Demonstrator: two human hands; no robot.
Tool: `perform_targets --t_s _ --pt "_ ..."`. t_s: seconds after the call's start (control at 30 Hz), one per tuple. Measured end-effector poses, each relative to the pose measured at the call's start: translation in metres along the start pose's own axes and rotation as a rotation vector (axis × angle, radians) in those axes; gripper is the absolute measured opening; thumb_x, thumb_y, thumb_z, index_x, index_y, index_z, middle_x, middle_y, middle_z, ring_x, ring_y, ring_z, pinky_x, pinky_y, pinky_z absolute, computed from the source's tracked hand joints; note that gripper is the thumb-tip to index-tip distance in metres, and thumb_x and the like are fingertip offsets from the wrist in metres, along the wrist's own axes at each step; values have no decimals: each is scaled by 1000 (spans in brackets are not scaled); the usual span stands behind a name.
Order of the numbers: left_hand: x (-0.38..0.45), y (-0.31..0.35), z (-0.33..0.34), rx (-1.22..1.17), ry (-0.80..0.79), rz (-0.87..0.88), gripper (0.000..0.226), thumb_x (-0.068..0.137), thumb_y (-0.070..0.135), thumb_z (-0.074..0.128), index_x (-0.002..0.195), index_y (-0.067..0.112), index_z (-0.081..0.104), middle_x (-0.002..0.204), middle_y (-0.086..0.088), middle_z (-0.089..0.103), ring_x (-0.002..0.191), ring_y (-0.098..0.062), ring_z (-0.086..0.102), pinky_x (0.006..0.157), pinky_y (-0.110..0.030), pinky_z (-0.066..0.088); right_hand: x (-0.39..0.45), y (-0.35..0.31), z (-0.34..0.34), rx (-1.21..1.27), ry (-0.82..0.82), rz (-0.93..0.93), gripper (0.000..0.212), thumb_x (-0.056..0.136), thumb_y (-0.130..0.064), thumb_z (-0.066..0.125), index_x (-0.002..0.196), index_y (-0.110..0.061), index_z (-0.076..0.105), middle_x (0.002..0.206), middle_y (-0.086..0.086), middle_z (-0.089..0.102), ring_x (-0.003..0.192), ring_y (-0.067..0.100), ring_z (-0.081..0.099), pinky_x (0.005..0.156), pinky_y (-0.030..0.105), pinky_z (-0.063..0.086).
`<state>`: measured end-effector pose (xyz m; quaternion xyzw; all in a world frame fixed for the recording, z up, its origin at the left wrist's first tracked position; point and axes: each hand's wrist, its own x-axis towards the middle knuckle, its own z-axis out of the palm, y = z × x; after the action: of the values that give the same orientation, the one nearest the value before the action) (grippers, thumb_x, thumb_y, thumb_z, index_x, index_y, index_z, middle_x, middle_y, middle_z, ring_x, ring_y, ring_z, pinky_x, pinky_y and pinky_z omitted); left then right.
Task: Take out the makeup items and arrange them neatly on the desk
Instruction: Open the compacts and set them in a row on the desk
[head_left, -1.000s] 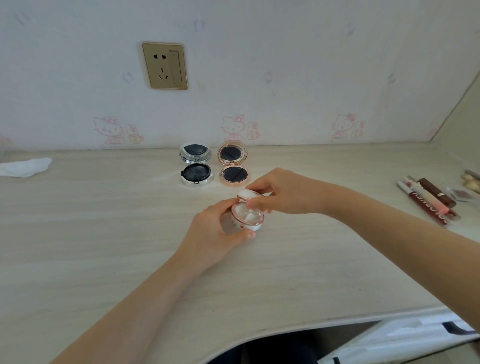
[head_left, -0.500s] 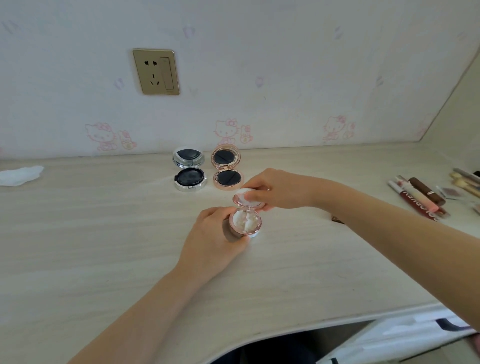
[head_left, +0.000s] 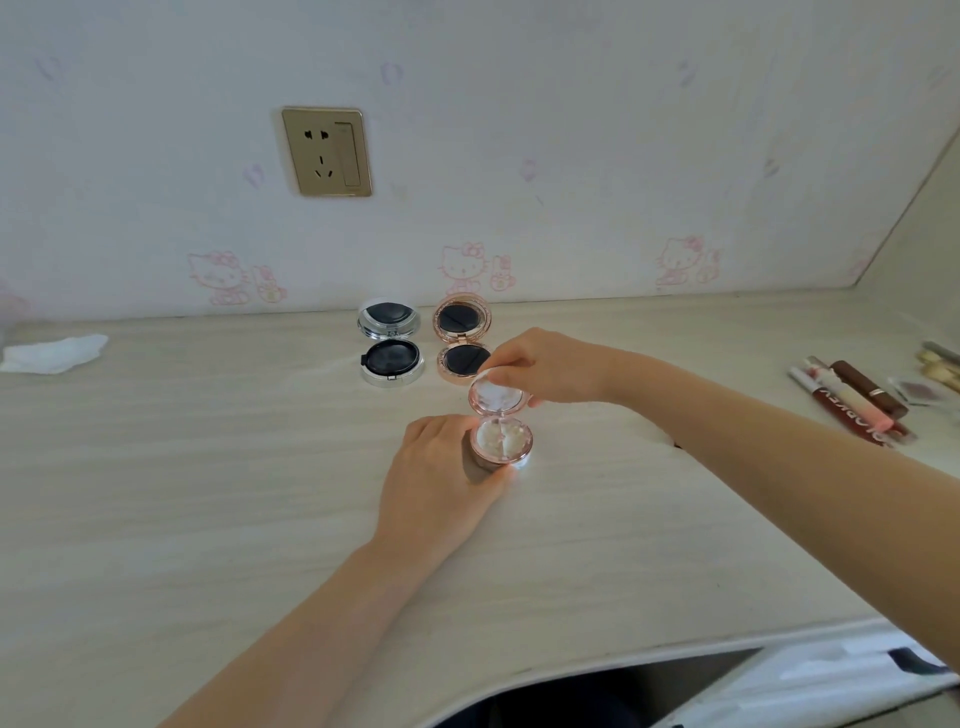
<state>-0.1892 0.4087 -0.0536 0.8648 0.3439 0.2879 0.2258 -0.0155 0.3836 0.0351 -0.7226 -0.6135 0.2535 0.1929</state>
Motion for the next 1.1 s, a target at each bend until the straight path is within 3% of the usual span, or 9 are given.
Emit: perform_targets --t_s 0.17,0.3,0.4,0.5,0.6,0.7,0.83,0.97,1.1 --pt "0 0 1 11 17 7 46 72 45 75 111 26 61 112 14 61 111 -12 45 89 -19 38 2 3 0 6 48 5 21 93 -26 54 101 -17 71 100 12 67 82 18 58 81 35 52" --pt "0 -1 1 20 30 15 48 71 47 75 111 25 60 112 13 61 110 -12 46 87 -16 34 -2 1 -3 15 48 9 30 95 -27 52 118 -12 63 110 11 66 101 27 60 94 41 47" --pt "0 -1 0 8 5 9 52 71 51 73 114 27 58 115 15 59 112 -10 43 87 -14 32 -8 5 -7 96 139 53 40 95 -30 51 134 -20 51 121 -3 62 110 15 57 99 36 46" --pt "1 -3 -2 -54 -43 -22 55 70 54 72 116 28 56 112 16 58 112 -9 42 85 -16 33 -20 17 -3 83 274 91 41 94 -30 50 135 -23 49 120 -7 61 108 16 58 89 29 47" --pt "3 -2 -6 -99 -99 -25 55 73 54 70 117 25 57 109 11 61 113 -15 48 88 -26 41 -35 32 14 58 306 122 45 93 -29 51 137 -22 45 117 -10 62 106 14 59 79 23 47" --pt "3 -2 -9 -110 -96 -32 65 75 51 71 129 23 52 123 8 60 120 -15 47 90 -22 37 -47 41 36 50 270 122 59 91 -34 57 144 -21 34 125 -5 61 106 12 59 88 26 47" --pt "4 -4 -11 -105 -114 -35 79 76 48 74 141 18 41 132 11 58 128 -14 44 100 -24 35 -57 42 58 8 246 56 84 86 -49 60 150 -27 11 134 -9 54 121 13 47 89 20 32" --pt "8 -6 -12 -138 -101 -39 79 75 42 77 141 16 40 123 16 64 122 -13 50 88 -14 31 -57 32 67 2 324 -70 85 83 -43 67 148 -22 16 117 -3 66 106 17 50 70 10 27" --pt "13 -6 -14 -195 -87 -6 75 68 35 83 134 19 50 110 18 69 108 0 49 77 5 29 -56 32 66 45 366 -51 83 80 -36 73 146 -29 23 113 -3 68 102 17 53 70 -3 28"
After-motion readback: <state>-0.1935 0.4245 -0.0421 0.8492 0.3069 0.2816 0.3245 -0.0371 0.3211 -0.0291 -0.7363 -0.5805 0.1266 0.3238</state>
